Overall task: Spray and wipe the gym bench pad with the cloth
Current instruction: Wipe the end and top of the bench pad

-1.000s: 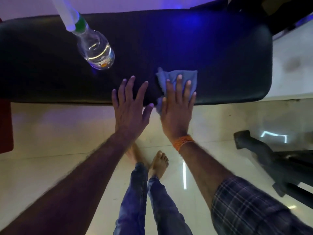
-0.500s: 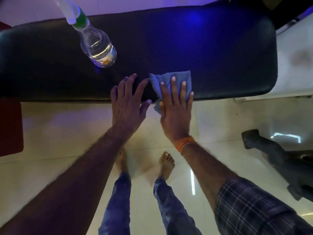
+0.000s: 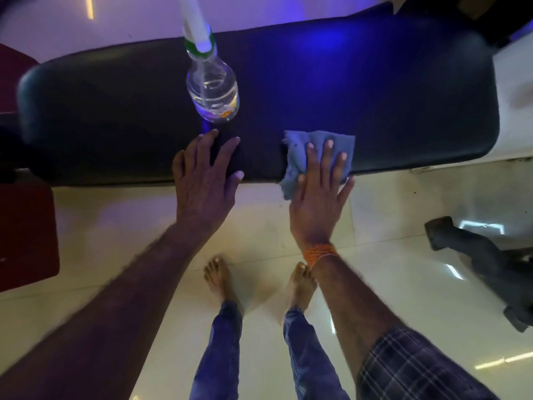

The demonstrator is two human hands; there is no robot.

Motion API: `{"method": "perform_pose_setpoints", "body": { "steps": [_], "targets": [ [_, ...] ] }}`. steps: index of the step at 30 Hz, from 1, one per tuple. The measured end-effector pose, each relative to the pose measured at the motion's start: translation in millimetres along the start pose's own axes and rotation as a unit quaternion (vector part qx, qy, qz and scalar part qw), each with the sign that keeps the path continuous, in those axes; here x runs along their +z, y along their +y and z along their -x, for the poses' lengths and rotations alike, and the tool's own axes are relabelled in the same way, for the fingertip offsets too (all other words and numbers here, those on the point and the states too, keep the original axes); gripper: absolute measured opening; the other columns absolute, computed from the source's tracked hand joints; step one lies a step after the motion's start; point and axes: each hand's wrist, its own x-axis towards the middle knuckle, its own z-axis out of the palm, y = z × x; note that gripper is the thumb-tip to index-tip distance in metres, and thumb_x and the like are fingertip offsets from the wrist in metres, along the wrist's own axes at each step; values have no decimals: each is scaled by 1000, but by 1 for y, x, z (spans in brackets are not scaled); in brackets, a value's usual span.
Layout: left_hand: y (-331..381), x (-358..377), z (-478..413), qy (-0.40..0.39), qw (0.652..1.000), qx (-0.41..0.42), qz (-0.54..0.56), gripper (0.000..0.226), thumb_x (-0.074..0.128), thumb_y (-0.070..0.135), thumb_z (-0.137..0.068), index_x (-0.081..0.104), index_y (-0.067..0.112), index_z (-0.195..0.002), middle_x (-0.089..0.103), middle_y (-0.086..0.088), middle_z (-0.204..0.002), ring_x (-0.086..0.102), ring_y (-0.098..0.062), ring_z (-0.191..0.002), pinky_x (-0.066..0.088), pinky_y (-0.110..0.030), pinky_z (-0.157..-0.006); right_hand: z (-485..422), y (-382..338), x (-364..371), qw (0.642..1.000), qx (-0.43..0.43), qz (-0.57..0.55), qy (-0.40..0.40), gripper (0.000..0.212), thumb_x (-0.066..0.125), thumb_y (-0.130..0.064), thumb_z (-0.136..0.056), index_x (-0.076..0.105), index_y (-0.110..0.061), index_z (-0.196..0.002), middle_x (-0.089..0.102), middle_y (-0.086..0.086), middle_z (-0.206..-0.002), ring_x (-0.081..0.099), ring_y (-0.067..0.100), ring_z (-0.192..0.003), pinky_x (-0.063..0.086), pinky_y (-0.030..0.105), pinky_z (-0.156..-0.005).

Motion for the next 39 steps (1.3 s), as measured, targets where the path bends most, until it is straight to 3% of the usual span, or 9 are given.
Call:
{"method": "perform_pose_setpoints", "body": {
  "steps": [2, 7, 11, 16, 20, 25, 30, 36, 39],
  "targets": [
    [-11, 0, -1, 6, 1000, 20, 2, 55, 58, 40, -100, 45, 27, -152, 37, -8, -161, 36, -32, -147, 28, -51, -116, 6, -39, 9, 999, 32, -29, 5, 56, 37, -31, -109, 24, -26, -163, 16, 4, -173, 8, 34, -160, 16, 61, -125],
    [-18, 0, -1, 7, 999, 26, 18, 55, 60, 35, -98, 47, 26, -150, 38, -8, -160, 36, -31, -146, 28, -49, -116, 4, -29, 11, 984, -175, 8, -39, 55, 33, -34, -110, 24, -28, -163, 17, 1, -173, 9, 29, -161, 10, 59, -127],
    [-26, -6, -7, -1, 1000, 9, 21, 55, 58, 36, -98, 47, 27, -151, 39, -8, -159, 36, -31, -145, 28, -49, -117, -1, -67, 14, 1000, 5, -10, -8, 57, 26, -38, -108, 25, -25, -163, 17, 4, -173, 9, 32, -160, 8, 59, -127],
    [-29, -13, -10, -20, 1000, 2, 21, 57, 60, 35, -94, 48, 24, -149, 38, -8, -160, 35, -32, -145, 27, -48, -117, -10, -68, 14, 988, -145, -2, -56, 54, 35, -37, -109, 26, -32, -162, 16, 0, -173, 9, 28, -161, 8, 57, -128],
    [-34, -14, -11, -24, 999, 1, 28, 56, 62, 36, -95, 49, 26, -149, 37, -8, -160, 34, -33, -146, 27, -50, -117, -29, -84, 12, 999, 44, -5, -21, 55, 34, -35, -108, 26, -28, -162, 13, 6, -173, 8, 33, -160, 7, 59, -127],
    [-31, -16, -10, -34, 998, 9, 49, 53, 60, 36, -97, 50, 21, -148, 39, -9, -160, 32, -34, -149, 26, -54, -119, -14, -67, 4, 975, -201, 14, -94, 55, 36, -40, -109, 25, -34, -162, 9, 1, -174, 3, 29, -161, 3, 57, -128],
    [-32, -19, -14, -51, 995, 7, 88, 50, 57, 38, -102, 52, 19, -148, 40, -8, -161, 29, -31, -153, 21, -54, -123, -59, -90, 6, 995, -38, 30, -87, 59, 33, -43, -108, 16, -33, -164, 2, 5, -174, -1, 35, -160, 1, 60, -127],
    [-11, -34, -23, -11, 981, -53, 185, 41, 65, 30, -99, 58, 2, -129, 61, -14, -131, 56, -37, -129, 38, -53, -112, -44, -72, -7, 974, -169, 37, -143, 60, 35, -45, -107, 21, -31, -163, 3, 5, -175, -1, 33, -161, 2, 58, -128],
    [0, -40, -36, 11, 971, -110, 213, 52, 69, 32, -97, 55, -5, -131, 61, -21, -127, 59, -41, -119, 46, -52, -105, -91, -72, -9, 980, -136, 57, -136, 62, 36, -43, -107, 15, -33, -164, 1, 3, -175, 0, 32, -161, 1, 57, -127]
  ]
}}
